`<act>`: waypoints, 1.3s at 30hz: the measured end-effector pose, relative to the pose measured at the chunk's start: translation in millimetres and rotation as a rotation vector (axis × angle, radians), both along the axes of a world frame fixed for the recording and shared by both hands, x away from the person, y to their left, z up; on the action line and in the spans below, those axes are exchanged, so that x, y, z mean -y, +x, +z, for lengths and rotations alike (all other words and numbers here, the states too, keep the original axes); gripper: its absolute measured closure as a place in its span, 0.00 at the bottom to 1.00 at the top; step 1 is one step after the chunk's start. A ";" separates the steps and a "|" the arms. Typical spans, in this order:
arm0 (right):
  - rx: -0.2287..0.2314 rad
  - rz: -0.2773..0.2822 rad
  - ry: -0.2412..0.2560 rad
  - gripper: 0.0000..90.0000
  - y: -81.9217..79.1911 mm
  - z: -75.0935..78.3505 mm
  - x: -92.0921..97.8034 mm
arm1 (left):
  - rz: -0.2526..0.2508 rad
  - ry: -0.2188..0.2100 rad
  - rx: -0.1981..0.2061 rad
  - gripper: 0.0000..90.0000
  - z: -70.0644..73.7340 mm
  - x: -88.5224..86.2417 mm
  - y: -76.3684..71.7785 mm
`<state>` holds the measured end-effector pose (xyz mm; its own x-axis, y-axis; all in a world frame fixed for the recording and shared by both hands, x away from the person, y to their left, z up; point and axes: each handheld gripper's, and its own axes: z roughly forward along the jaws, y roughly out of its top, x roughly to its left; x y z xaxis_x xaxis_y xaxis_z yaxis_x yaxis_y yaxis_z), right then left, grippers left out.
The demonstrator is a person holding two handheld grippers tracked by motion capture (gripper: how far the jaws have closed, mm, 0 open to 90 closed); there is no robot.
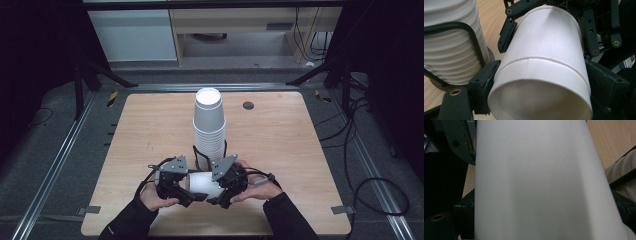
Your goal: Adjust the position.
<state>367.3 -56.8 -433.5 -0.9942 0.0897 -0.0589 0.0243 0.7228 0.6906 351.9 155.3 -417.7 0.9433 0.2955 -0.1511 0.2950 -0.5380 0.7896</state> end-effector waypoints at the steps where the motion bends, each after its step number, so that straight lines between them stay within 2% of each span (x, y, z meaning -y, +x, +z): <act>1: 0.001 0.003 0.005 0.10 0.3 -0.2 -0.4 | 0.001 -0.001 0.001 0.19 -0.2 0.6 -0.4; 5: -0.006 0.007 0.024 0.10 -0.3 0.7 -1.8 | -0.005 -0.001 0.003 0.18 -0.4 1.7 -0.7; 12: 0.003 0.018 0.015 0.10 0.2 0.1 -2.5 | -0.010 0.003 0.003 0.20 -0.2 2.1 -1.8; 20: -0.018 0.014 0.012 0.08 -0.1 -1.6 -1.8 | -0.015 0.002 0.000 0.22 0.4 2.0 -2.5; 24: -0.023 0.008 0.017 0.05 0.2 -0.5 0.3 | 0.000 -0.005 0.008 0.22 1.4 0.4 -2.8; 33: -0.017 -0.037 0.104 0.03 1.0 13.7 21.0 | 0.025 -0.079 0.024 0.22 10.3 -15.6 -0.6; 36: -0.017 -0.056 0.135 0.03 0.3 17.6 30.0 | 0.038 -0.121 0.039 0.22 12.9 -22.4 0.2; 37: -0.026 -0.069 0.167 0.03 -0.8 18.4 35.3 | 0.038 -0.137 0.043 0.22 13.3 -24.3 0.4; 38: -0.026 -0.069 0.167 0.03 -0.8 18.4 35.3 | 0.041 -0.156 0.048 0.22 13.5 -25.8 0.5; 39: -0.027 -0.088 0.189 0.03 -1.4 18.4 39.4 | 0.044 -0.169 0.056 0.22 13.6 -26.8 0.3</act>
